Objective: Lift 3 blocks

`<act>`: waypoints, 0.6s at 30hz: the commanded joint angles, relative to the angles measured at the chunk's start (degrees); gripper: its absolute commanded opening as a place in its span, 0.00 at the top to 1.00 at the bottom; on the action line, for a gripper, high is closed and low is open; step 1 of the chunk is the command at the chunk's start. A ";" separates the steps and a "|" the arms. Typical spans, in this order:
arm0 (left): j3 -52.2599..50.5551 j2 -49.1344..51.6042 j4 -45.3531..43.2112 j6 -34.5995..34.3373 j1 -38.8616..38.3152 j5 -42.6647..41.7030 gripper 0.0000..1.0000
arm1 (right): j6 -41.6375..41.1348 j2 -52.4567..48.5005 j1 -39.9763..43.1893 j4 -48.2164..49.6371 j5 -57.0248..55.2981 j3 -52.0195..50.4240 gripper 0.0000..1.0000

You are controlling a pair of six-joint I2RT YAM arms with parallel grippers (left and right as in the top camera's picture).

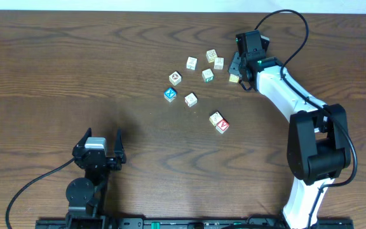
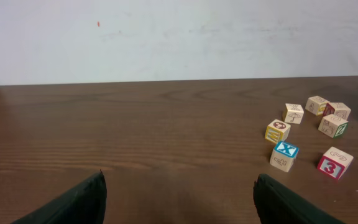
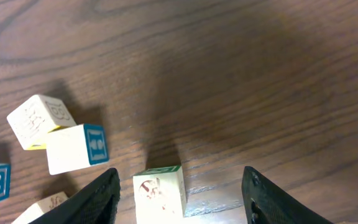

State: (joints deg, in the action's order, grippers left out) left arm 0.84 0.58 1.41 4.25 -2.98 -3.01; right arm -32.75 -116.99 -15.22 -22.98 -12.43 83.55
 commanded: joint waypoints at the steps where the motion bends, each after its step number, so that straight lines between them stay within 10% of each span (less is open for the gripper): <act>1: -0.61 -0.35 2.58 -0.70 0.28 0.55 0.24 | 2.64 -1.14 -0.20 0.02 0.70 0.87 0.40; 18: -0.61 -0.35 2.58 -0.70 0.28 0.55 0.24 | 6.71 -4.85 -0.20 0.09 2.89 0.87 0.46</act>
State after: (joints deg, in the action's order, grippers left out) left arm 0.84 0.58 1.41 4.25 -2.98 -2.98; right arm -27.70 -120.77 -15.22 -22.87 -9.85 83.55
